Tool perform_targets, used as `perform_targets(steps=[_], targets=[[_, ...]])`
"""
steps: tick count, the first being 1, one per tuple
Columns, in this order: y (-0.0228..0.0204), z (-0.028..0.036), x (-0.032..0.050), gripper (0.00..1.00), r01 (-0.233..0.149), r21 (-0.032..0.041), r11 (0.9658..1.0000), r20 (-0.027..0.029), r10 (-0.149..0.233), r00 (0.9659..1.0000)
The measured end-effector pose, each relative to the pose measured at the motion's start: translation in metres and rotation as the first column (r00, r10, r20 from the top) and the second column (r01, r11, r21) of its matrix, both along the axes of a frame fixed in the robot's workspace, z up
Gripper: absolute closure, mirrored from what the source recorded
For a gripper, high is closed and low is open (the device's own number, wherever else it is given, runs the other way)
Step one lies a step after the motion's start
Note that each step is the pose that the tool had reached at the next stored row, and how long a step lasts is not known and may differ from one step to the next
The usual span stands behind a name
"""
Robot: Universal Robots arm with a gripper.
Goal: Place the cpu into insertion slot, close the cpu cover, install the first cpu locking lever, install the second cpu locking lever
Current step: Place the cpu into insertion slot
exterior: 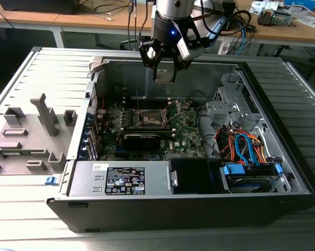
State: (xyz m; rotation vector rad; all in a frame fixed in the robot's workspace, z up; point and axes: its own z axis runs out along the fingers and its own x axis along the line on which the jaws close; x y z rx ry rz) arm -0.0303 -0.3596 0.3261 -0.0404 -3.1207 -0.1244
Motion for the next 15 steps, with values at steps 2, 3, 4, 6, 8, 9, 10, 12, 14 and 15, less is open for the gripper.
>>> perform_targets(steps=[2,3,4,6,8,9,10,12,14,15], targets=[[-0.0005,-0.0005,0.0000,0.45,0.000,0.0001,1.0000,0.0001,0.000,1.0000],[-0.0007,-0.0006,-0.0001,0.45,0.000,0.0000,1.0000,0.0000,0.000,1.0000],[-0.0008,-0.0008,-0.0001,0.45,0.000,-0.0001,1.0000,0.0000,0.000,1.0000],[-0.0009,-0.0011,-0.0001,0.45,0.000,0.0000,1.0000,0.0001,0.000,1.0000],[-0.0011,-0.0031,-0.0001,0.45,0.000,0.0000,1.0000,0.0001,0.000,1.0000],[-0.0011,-0.0055,-0.0001,0.45,0.000,0.0001,1.0000,0.0001,0.000,1.0000],[-0.0011,-0.0055,-0.0001,0.45,0.000,0.0000,1.0000,0.0001,0.000,1.0000],[-0.0011,-0.0058,-0.0001,0.45,0.000,0.0001,1.0000,0.0001,0.000,1.0000],[-0.0011,-0.0080,-0.0001,0.45,0.000,0.0000,1.0000,0.0001,0.000,1.0000],[-0.0011,-0.0105,-0.0001,0.45,0.000,0.0000,1.0000,0.0000,0.000,1.0000]])
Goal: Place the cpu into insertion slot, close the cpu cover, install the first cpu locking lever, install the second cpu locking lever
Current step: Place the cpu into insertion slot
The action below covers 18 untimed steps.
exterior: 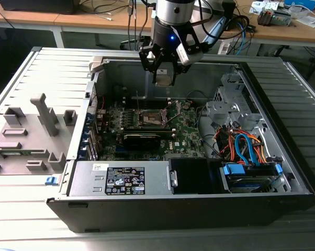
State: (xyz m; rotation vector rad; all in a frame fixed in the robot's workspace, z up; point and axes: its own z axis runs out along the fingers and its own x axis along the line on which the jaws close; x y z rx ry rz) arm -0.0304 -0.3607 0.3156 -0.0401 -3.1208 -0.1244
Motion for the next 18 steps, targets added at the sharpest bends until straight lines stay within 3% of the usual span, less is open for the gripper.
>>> perform_targets(steps=[18], targets=[[-0.0003,-0.0043,-0.0002,0.45,0.000,0.0000,1.0000,0.0000,0.000,1.0000]])
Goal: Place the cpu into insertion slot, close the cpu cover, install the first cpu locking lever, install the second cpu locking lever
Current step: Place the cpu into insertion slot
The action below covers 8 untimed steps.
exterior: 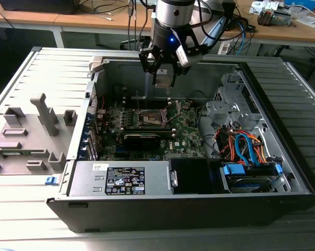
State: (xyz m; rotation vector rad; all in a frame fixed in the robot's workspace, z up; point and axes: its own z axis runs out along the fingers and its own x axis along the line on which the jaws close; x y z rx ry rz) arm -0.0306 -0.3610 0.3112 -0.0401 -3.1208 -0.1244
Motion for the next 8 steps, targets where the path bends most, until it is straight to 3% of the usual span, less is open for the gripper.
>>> perform_targets(steps=[8], targets=[[-0.0035,-0.0013,-0.0022,0.45,0.000,0.0000,1.0000,0.0000,0.000,1.0000]])
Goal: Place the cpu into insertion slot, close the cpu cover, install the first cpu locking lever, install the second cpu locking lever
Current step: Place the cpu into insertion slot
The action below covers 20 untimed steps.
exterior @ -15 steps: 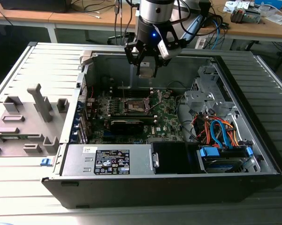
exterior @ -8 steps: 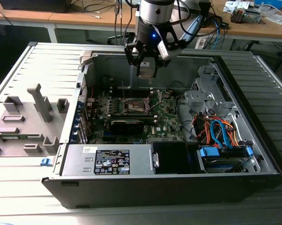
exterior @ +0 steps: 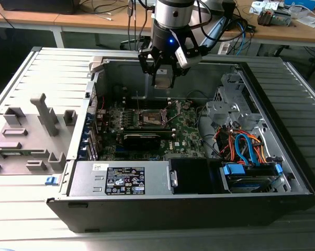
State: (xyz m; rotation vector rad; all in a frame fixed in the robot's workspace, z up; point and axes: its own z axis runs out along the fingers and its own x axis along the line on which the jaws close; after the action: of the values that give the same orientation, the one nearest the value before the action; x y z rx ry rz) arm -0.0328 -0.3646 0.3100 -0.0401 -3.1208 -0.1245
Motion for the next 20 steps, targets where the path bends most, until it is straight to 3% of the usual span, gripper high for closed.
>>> perform_targets(steps=[2,4,8,16,20], targets=[[-0.0006,-0.0003,-0.0006,0.45,0.000,-0.0017,1.0000,-0.0001,0.000,1.0000],[-0.0007,-0.0009,-0.0008,0.45,-0.009,-0.0107,0.9999,0.0000,0.009,1.0000],[-0.0007,-0.0015,-0.0014,0.45,-0.050,-0.0182,0.9986,-0.0002,0.050,0.9988],[-0.0012,-0.0049,-0.0039,0.45,-0.051,-0.0219,0.9985,-0.0005,0.051,0.9987],[-0.0035,-0.0063,-0.0052,0.45,-0.051,-0.0220,0.9985,-0.0005,0.051,0.9987]])
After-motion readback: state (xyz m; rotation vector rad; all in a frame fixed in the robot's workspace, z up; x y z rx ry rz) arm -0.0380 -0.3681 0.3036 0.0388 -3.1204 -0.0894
